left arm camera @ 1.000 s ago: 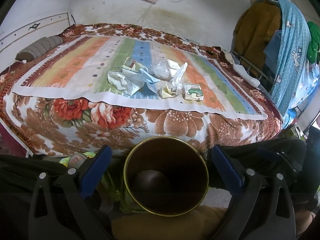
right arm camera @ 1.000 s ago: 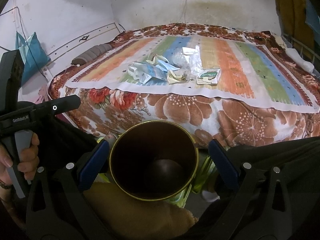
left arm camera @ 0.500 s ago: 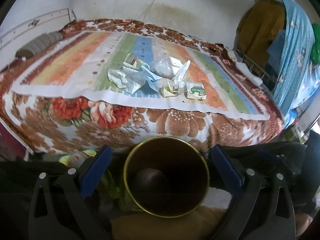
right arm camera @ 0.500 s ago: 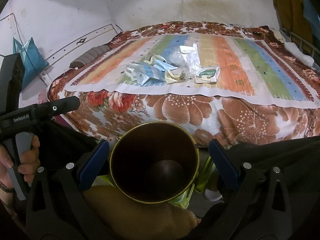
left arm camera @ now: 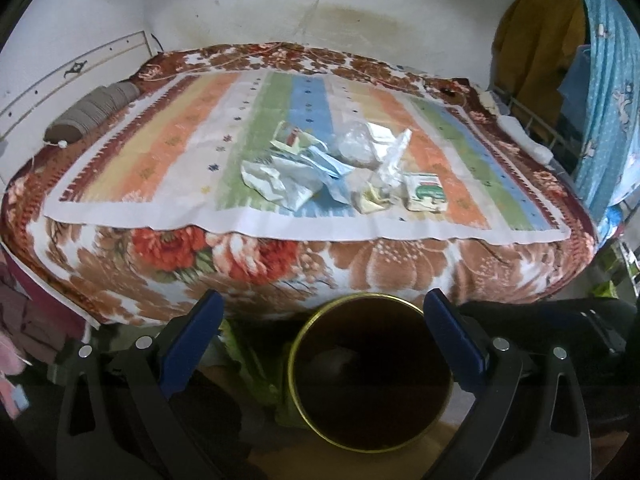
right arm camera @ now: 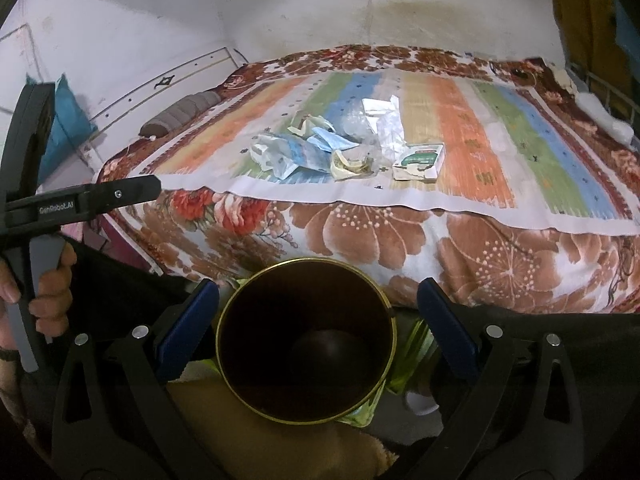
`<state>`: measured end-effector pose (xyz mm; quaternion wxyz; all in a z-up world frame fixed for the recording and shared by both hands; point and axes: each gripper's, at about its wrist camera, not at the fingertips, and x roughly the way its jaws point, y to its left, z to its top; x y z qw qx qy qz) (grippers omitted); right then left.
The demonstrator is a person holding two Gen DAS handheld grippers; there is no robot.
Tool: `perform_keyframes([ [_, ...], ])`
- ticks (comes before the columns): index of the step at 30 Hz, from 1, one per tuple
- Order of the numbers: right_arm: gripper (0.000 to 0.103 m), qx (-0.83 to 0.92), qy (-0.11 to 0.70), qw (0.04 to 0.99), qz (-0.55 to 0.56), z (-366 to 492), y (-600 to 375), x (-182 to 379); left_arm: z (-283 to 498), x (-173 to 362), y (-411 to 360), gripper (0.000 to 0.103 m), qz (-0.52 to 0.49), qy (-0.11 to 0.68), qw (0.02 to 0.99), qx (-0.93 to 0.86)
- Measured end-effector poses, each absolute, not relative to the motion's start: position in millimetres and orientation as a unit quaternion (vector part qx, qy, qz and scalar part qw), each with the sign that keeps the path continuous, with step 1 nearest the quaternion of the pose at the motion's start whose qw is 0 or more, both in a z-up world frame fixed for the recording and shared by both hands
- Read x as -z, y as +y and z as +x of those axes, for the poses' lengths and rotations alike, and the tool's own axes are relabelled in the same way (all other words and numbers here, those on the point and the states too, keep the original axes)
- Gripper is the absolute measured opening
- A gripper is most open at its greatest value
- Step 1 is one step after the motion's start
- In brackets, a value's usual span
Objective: Collect trash
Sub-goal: 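Move both open grippers forward over the trash pile on the bed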
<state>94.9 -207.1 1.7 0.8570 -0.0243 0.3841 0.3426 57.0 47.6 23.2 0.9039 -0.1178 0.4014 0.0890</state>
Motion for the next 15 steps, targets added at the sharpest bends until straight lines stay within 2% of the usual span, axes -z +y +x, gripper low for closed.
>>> perform_keyframes([
  [15,0.094,-0.331,0.394,0.857,-0.037,147,-196,-19,104,-38,65,0.097,-0.094,0.419,0.900,-0.077],
])
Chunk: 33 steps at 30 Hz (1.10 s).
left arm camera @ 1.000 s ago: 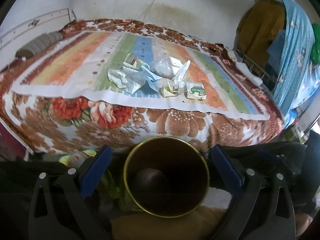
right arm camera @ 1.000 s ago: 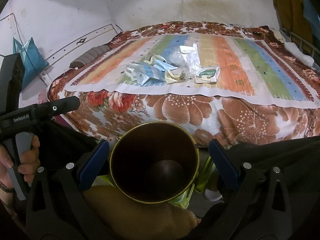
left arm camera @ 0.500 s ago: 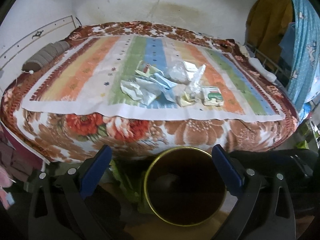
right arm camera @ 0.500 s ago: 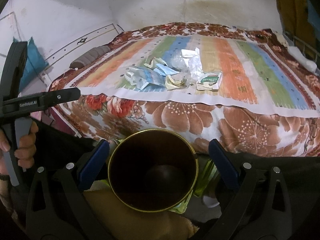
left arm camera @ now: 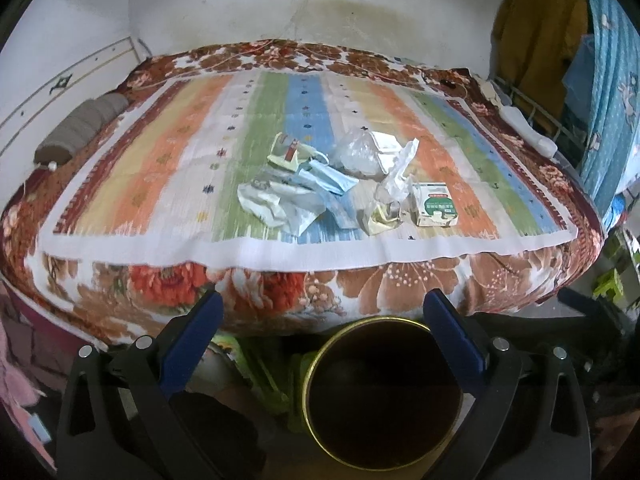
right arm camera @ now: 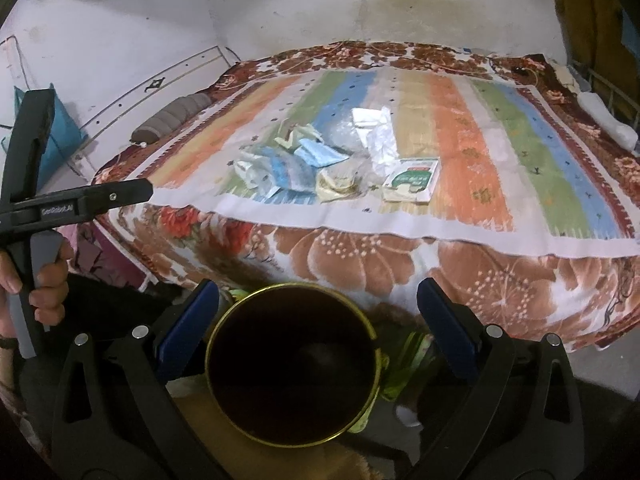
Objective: Collect trash
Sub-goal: 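Move both open grippers forward over the trash pile on the bed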
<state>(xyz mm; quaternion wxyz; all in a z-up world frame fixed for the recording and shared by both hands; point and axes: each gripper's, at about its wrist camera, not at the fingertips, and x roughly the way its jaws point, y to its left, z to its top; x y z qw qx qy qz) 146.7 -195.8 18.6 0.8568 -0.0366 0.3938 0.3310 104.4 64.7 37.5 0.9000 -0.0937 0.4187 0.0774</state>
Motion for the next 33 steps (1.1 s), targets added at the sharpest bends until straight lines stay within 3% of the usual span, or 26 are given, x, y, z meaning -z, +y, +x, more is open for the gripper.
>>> perform_keyframes([
  [33,0.094,-0.325,0.404,0.850,-0.089,255,-140,-30,231,-29,134,0.097,-0.186,0.453,0.870,-0.064],
])
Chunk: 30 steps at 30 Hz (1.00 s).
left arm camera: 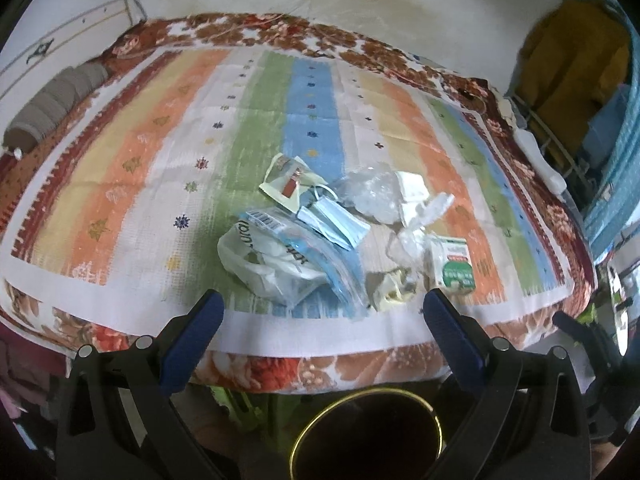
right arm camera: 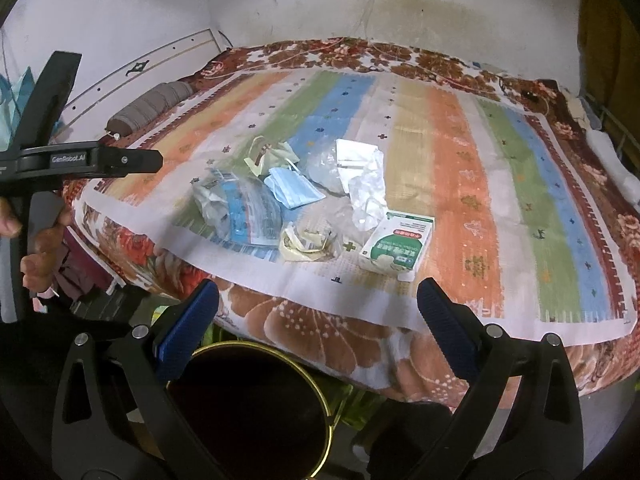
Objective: Collect trash
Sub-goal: 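Move both open grippers forward over the trash pile on the bed, then grasp the clear barcode packet with the left gripper while the right gripper grasps the clear plastic cup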
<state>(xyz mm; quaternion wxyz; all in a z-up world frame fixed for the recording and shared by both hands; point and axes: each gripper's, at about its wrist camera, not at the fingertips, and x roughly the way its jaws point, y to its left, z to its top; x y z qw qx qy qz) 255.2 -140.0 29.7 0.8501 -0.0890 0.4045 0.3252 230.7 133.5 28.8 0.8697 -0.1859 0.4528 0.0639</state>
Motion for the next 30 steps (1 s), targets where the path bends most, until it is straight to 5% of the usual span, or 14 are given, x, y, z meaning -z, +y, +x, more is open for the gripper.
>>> perform_keyframes([
  [12,0.094,-0.333,0.419,0.840,-0.089,306,-119,-12,259,3,174,0.093,-0.286,0.461,0.839,-0.040],
  [21,0.094,-0.333,0.448,0.828,-0.063,336,-111,4,286,25,187,0.079,-0.270,0.476,0.836,-0.044],
  [30,0.082,-0.326,0.479,0.813,-0.057,370,-100,31,306,38,196,0.067,-0.262,0.490,0.830,-0.052],
])
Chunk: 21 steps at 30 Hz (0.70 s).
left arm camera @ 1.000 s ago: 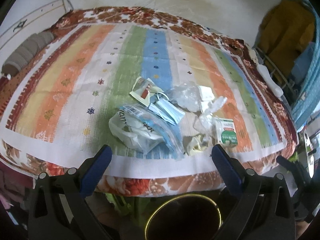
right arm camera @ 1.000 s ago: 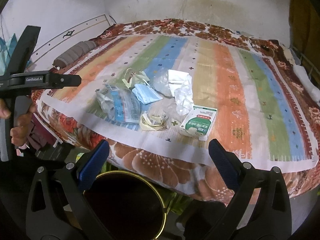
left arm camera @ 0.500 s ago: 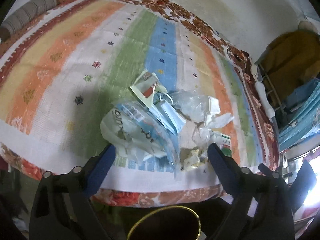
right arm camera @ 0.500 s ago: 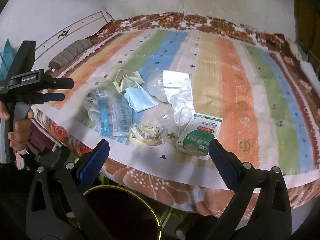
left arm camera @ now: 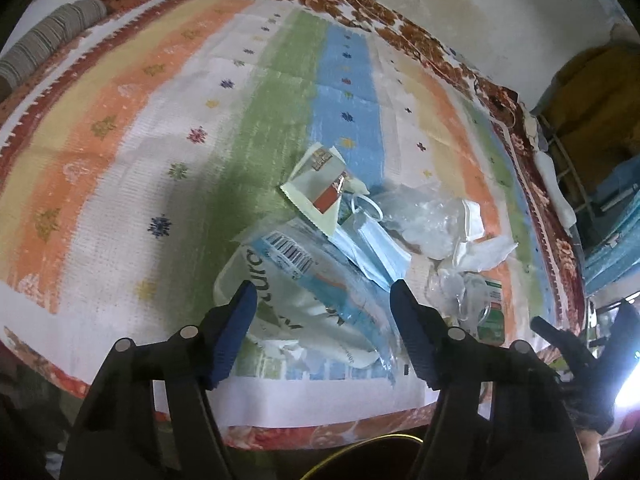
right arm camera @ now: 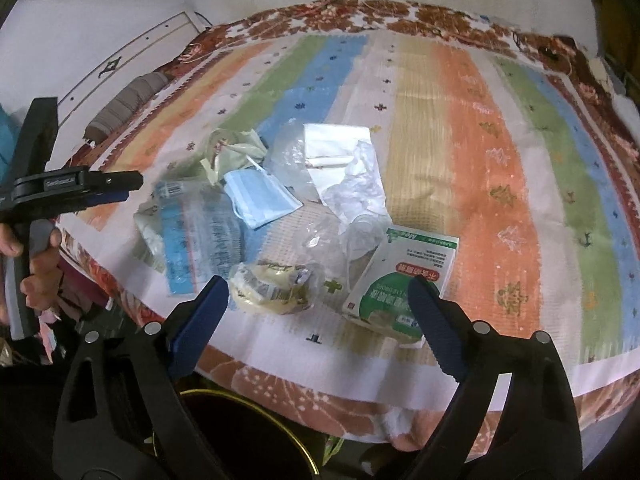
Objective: Collect trash
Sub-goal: 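Grasp the clear barcode packet with the left gripper while the right gripper grasps the clear plastic cup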
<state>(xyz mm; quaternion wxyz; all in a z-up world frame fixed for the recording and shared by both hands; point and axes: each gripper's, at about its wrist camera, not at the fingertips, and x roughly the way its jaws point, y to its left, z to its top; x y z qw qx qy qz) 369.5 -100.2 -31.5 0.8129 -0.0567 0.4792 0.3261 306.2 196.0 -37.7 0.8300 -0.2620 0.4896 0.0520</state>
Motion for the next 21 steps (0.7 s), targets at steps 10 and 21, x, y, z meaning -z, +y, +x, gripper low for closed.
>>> perform_keyframes([
  [10,0.066,-0.320,0.526,0.788,-0.015,400,-94,61,319,60,207,0.056,-0.297,0.507,0.807,-0.058],
  [21,0.036,-0.320,0.548,0.773,-0.001,416,-83,78,329,71,212,0.050,-0.305,0.511,0.802,-0.054],
])
